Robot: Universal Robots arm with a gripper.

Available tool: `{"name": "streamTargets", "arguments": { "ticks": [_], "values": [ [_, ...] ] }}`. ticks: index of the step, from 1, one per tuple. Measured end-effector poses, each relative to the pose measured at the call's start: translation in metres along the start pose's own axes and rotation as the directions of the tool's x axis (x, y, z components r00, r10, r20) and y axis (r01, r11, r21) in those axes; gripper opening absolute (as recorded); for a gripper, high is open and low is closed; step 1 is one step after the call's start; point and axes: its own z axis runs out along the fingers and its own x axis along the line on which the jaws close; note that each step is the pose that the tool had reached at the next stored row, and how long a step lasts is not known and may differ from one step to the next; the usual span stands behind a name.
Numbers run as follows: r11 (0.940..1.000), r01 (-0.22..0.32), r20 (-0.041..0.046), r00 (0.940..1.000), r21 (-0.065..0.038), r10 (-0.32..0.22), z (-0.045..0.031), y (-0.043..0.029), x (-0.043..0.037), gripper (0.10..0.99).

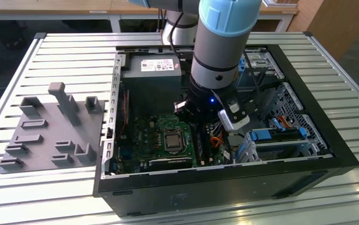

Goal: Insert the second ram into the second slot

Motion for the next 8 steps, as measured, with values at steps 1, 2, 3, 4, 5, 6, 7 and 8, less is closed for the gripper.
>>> {"name": "streamTargets", "arguments": {
  "ticks": [1,2,3,4,5,6,7,8],
  "values": [
    [1.0,0.0,0.0001,1.0,0.002,0.0,0.0001,0.0,0.0,0.137],
    [1.0,0.0,0.0002,1.0,0.003,0.0,0.0003,0.0,0.0,0.137],
    [1.0,0.0,0.0001,1.0,0.004,0.0,0.0004,-0.0001,0.0,0.137],
    [1.0,0.0,0.0002,1.0,0.004,0.0,0.0006,-0.0001,0.0,0.137],
    [1.0,0.0,0.0003,1.0,0.004,0.0,0.001,-0.0001,0.0,0.137],
    [1.0,0.0,0.0003,1.0,0.004,0.0,0.0015,0.0,0.0,0.137],
    [1.0,0.0,0.0002,1.0,0.004,0.0,0.002,0.0,0.0,0.137],
    [1.0,0.0,0.0003,1.0,0.004,0.0,0.0025,-0.0001,0.0,0.137]
  ]
}}
